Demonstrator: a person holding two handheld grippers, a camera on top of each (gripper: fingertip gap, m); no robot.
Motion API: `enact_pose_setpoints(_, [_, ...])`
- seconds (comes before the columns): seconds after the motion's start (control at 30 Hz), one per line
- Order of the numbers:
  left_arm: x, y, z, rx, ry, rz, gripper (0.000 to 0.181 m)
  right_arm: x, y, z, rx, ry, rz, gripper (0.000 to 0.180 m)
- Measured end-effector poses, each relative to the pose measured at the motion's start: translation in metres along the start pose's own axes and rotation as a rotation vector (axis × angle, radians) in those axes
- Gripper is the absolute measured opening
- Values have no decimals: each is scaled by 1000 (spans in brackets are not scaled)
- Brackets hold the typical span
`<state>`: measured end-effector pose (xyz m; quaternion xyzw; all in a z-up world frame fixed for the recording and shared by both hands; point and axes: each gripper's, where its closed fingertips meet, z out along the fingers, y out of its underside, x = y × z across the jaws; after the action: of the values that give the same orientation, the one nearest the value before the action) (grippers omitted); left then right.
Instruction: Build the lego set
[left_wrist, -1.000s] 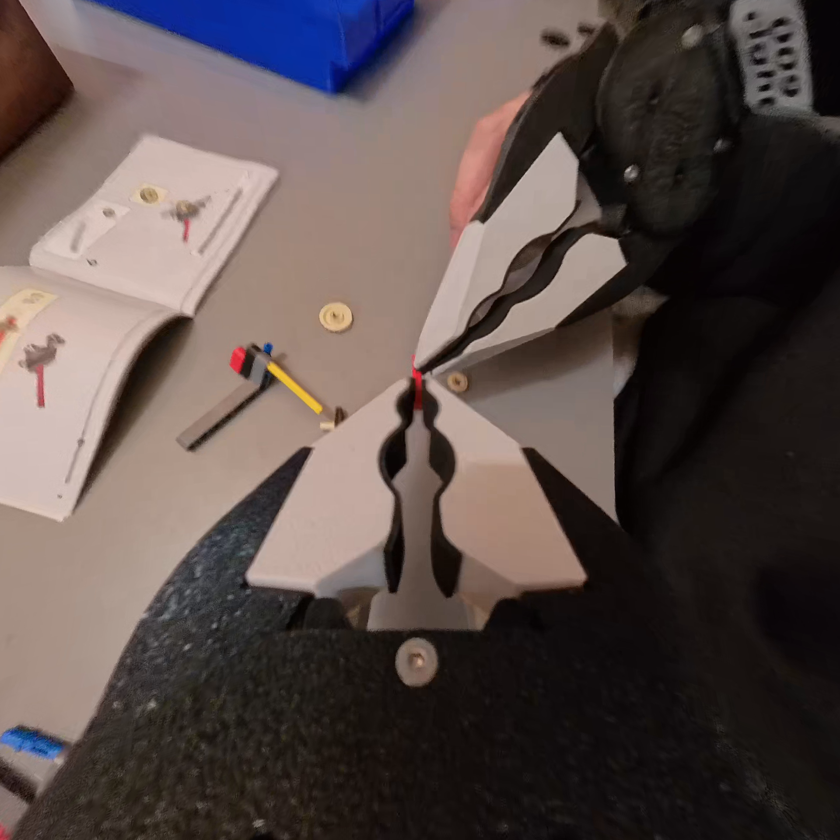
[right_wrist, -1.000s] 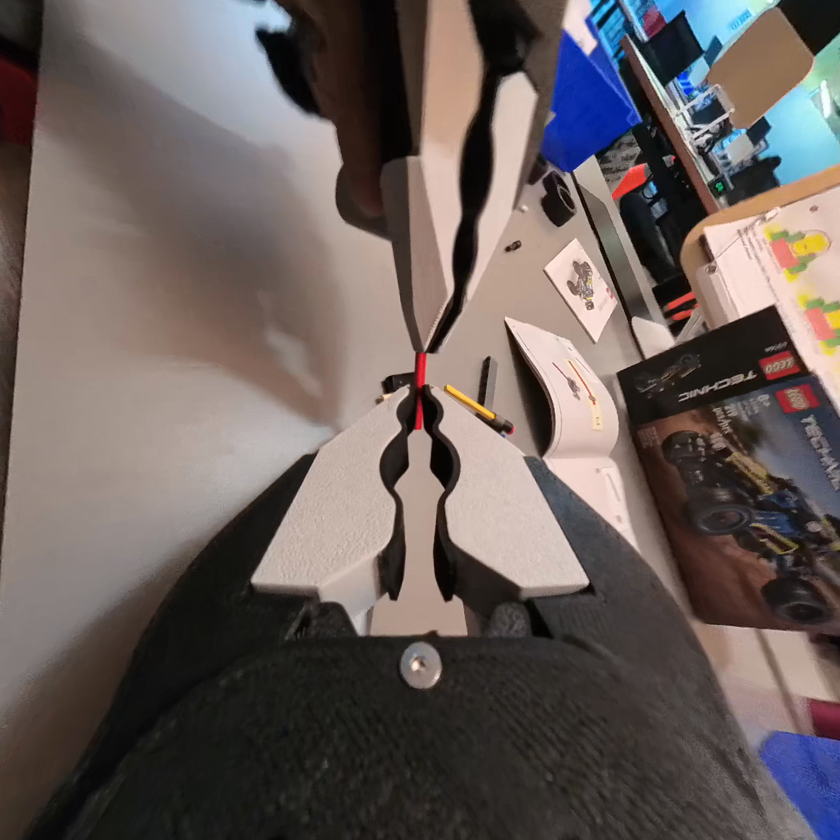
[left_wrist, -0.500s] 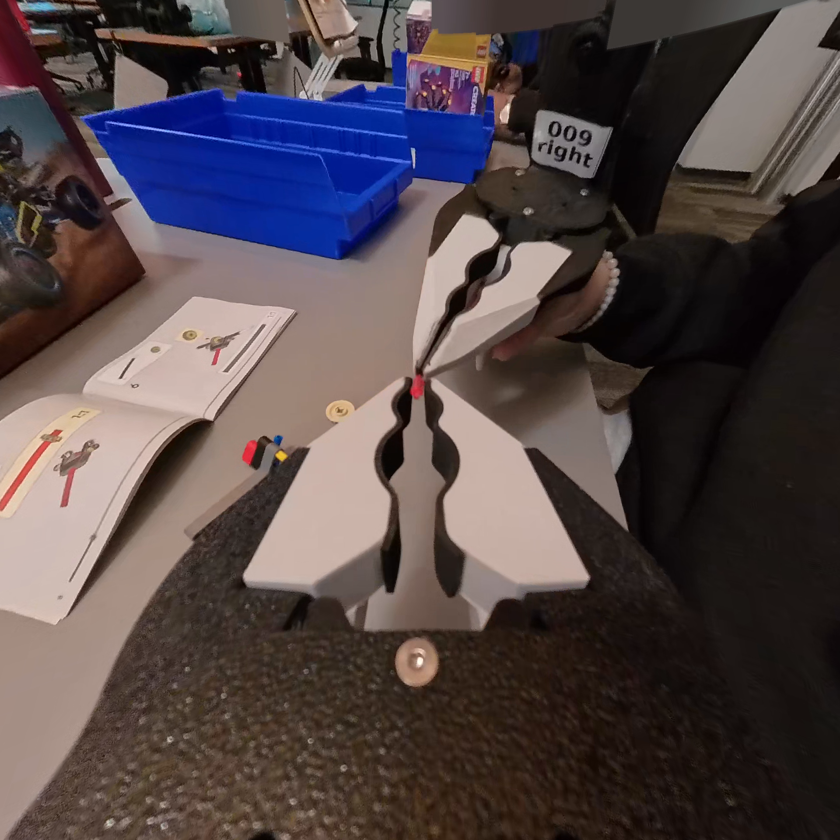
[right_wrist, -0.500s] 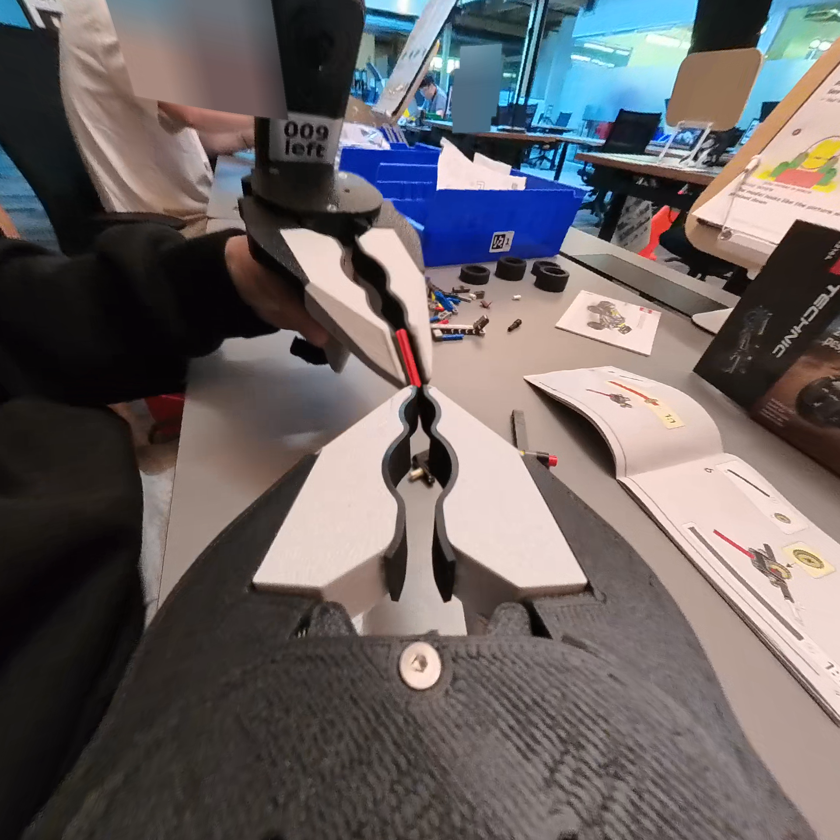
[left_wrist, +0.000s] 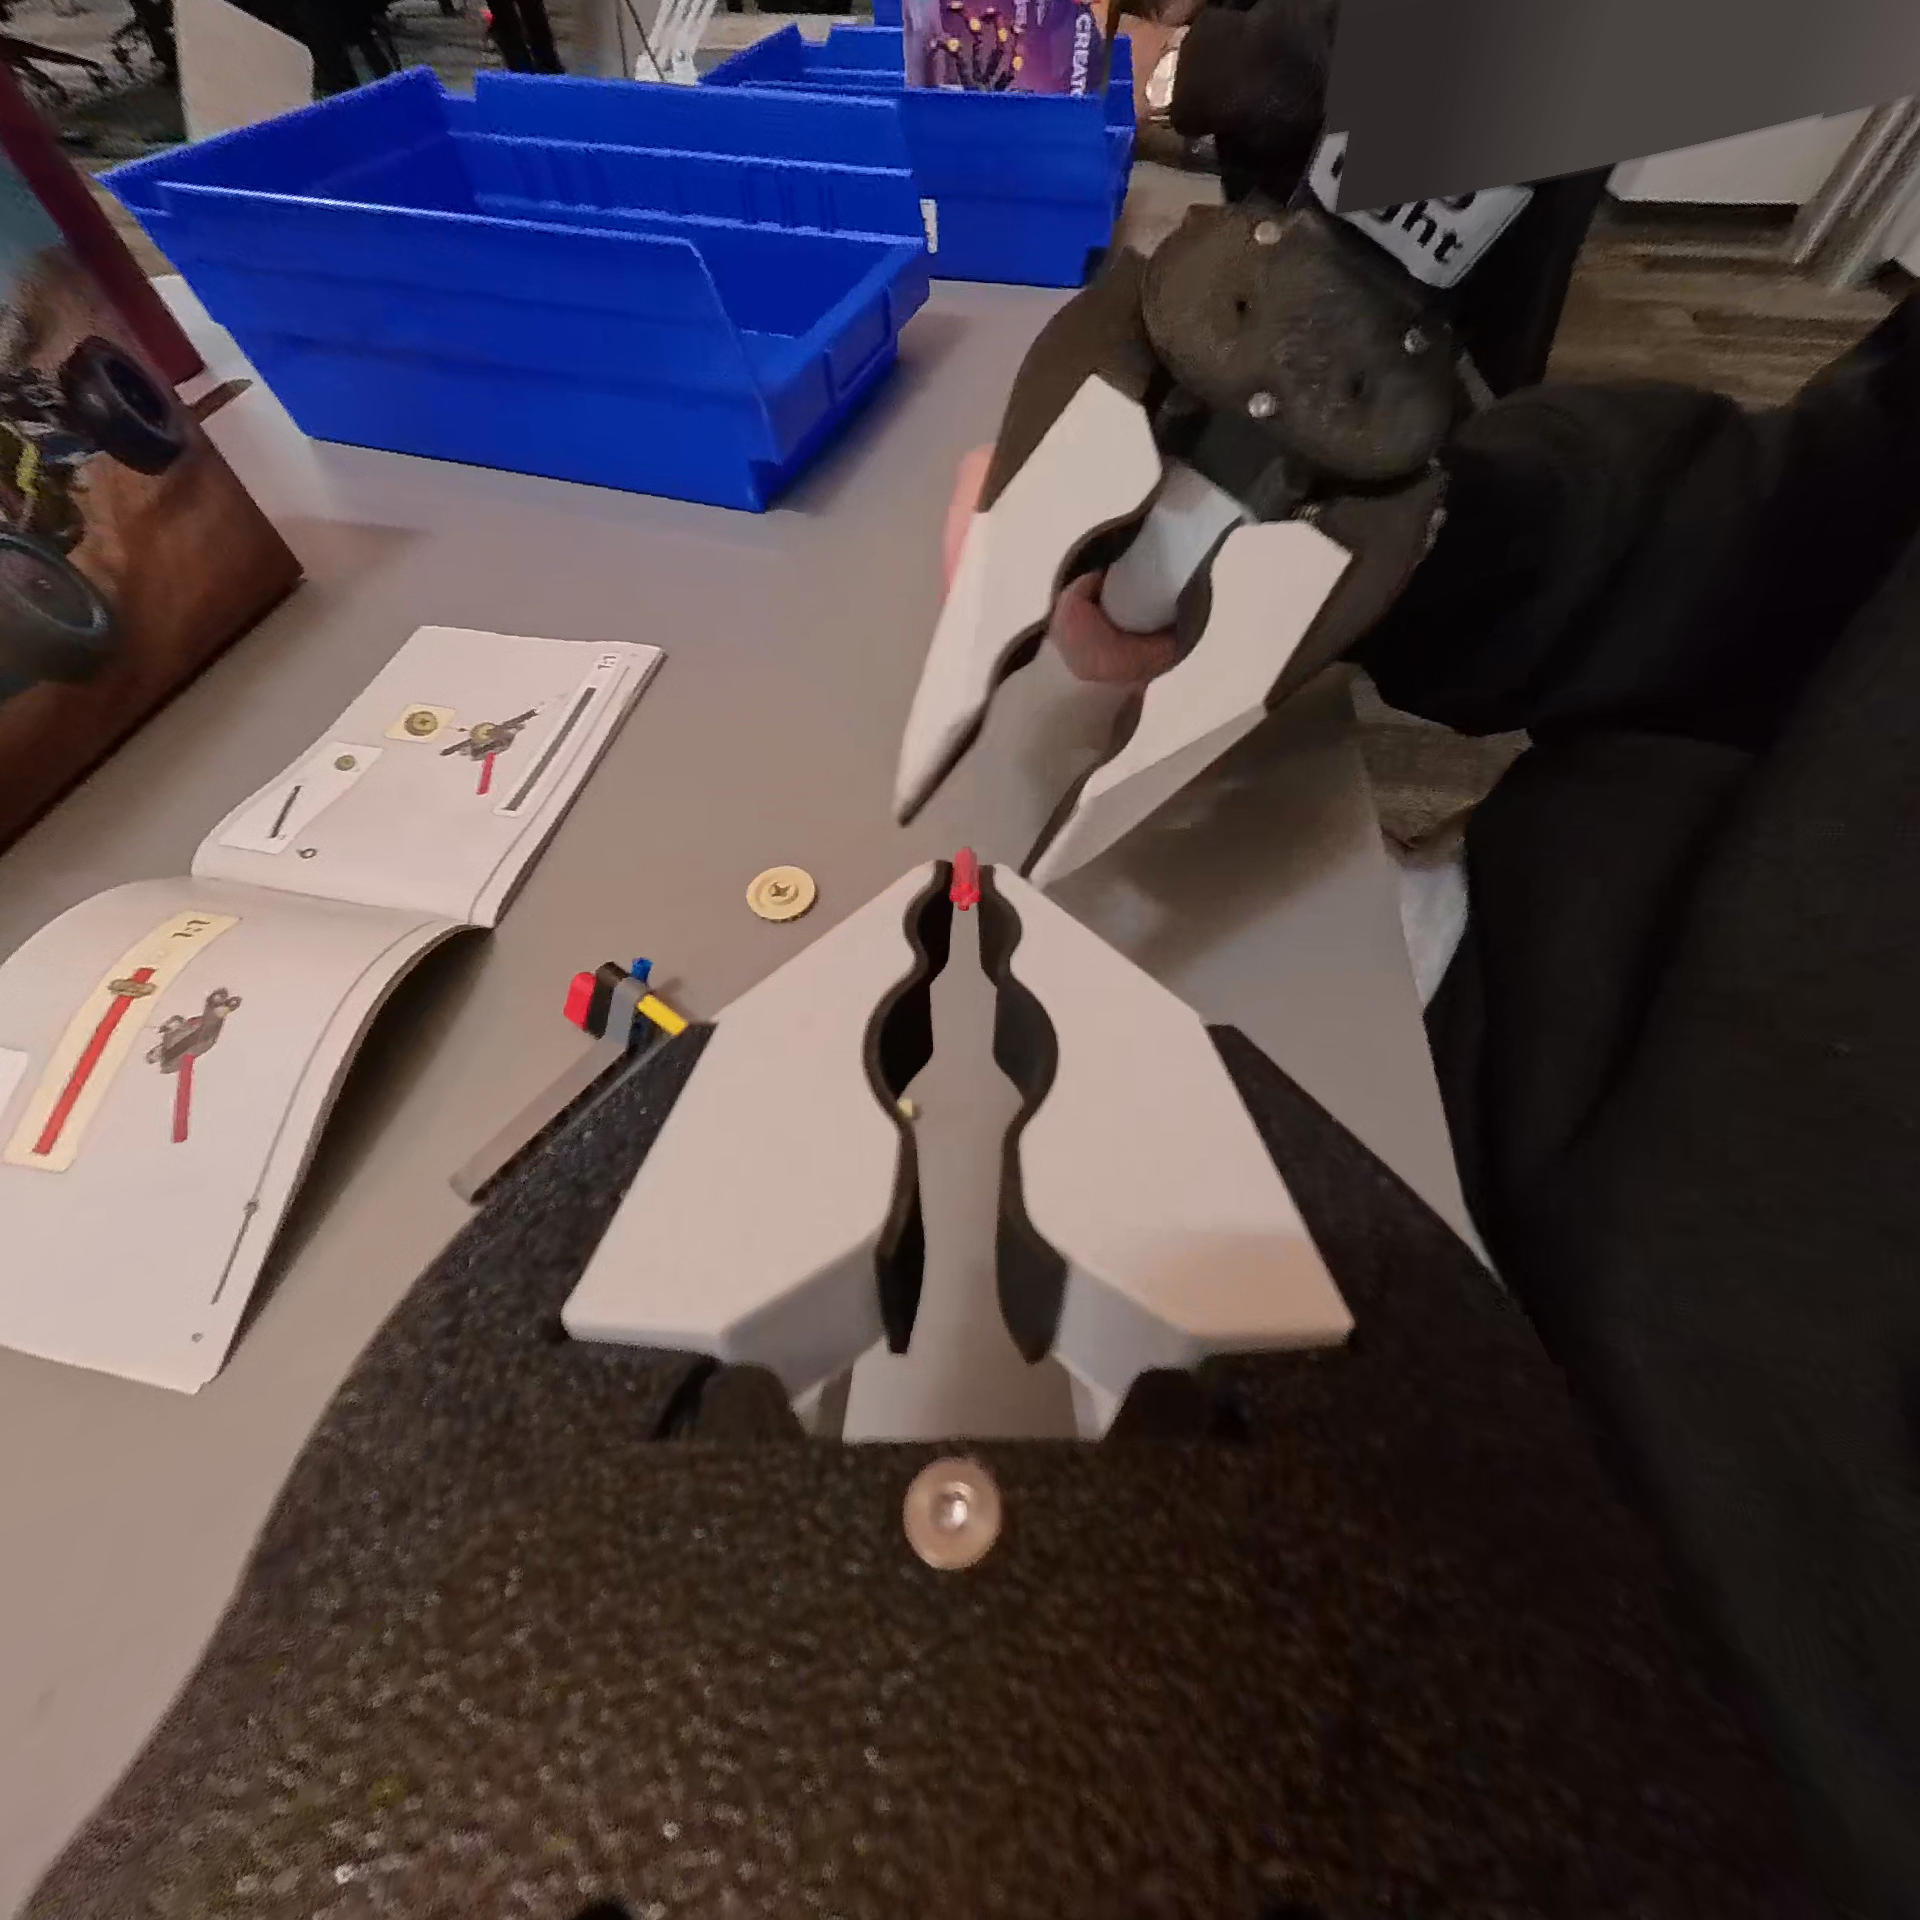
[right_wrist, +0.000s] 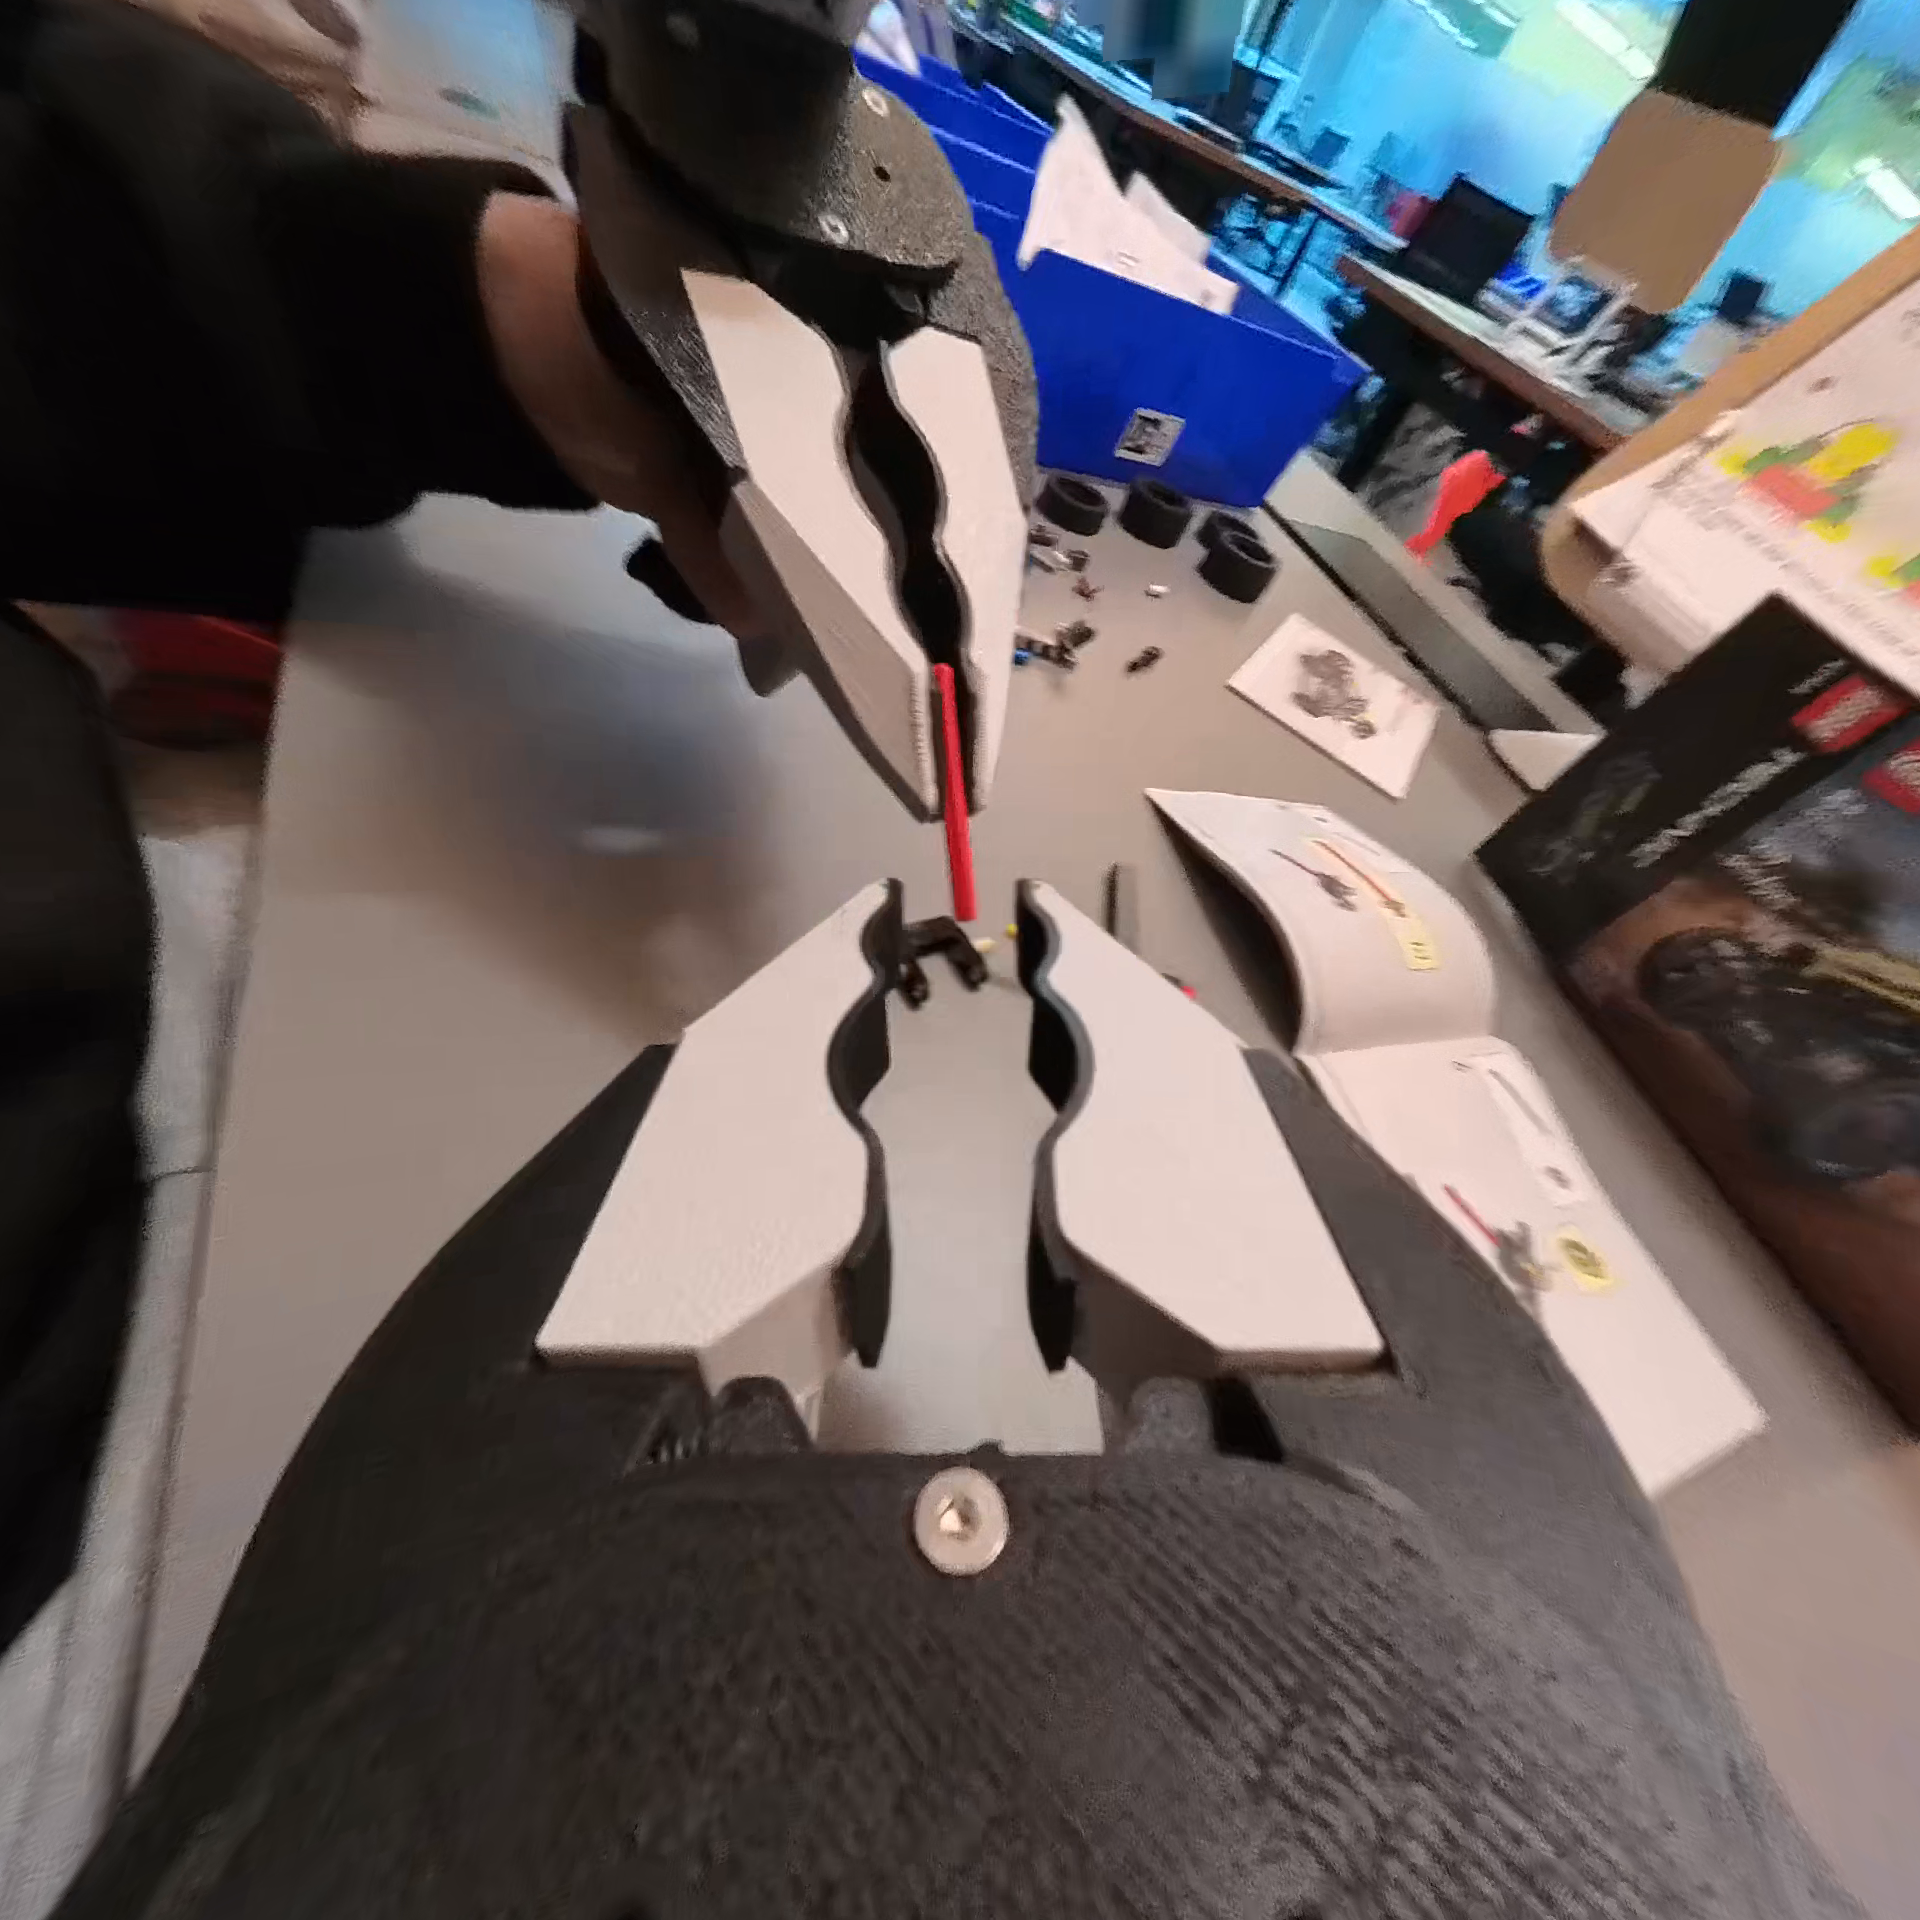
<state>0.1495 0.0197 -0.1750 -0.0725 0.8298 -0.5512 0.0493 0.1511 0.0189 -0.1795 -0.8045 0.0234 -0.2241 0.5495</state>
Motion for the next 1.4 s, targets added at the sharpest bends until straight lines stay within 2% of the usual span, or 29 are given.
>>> enact_pose_setpoints(0.07, [1,-1,0,-3,3,-8,3,0,4,3,-50,19,-62,24])
enact_pose_setpoints(0.17, [6,0,4,-34,18,-2,3,-5,2,7,-63,31,-128,3])
enact_pose_setpoints(0.23, [4,2,6,-55,-13,26,3,-2,4,8,-91,66,-167,1])
enact_pose_setpoints(0.33, [1,-5,4,-12,-47,58,3,3,1,9,-53,100,-97,1])
enact_pose_setpoints(0.53, [0,-14,-1,51,-59,49,3,4,-8,7,66,44,100,1])
enact_pose_setpoints(0.93, [4,-15,1,51,-20,-17,7,2,-3,10,32,58,69,1])
enact_pose_setpoints(1.17, [-1,-14,2,39,-74,10,4,4,0,9,20,68,77,1])
enact_pose_setpoints(1.4, [1,-13,1,15,-60,37,3,4,4,9,-4,67,65,1])
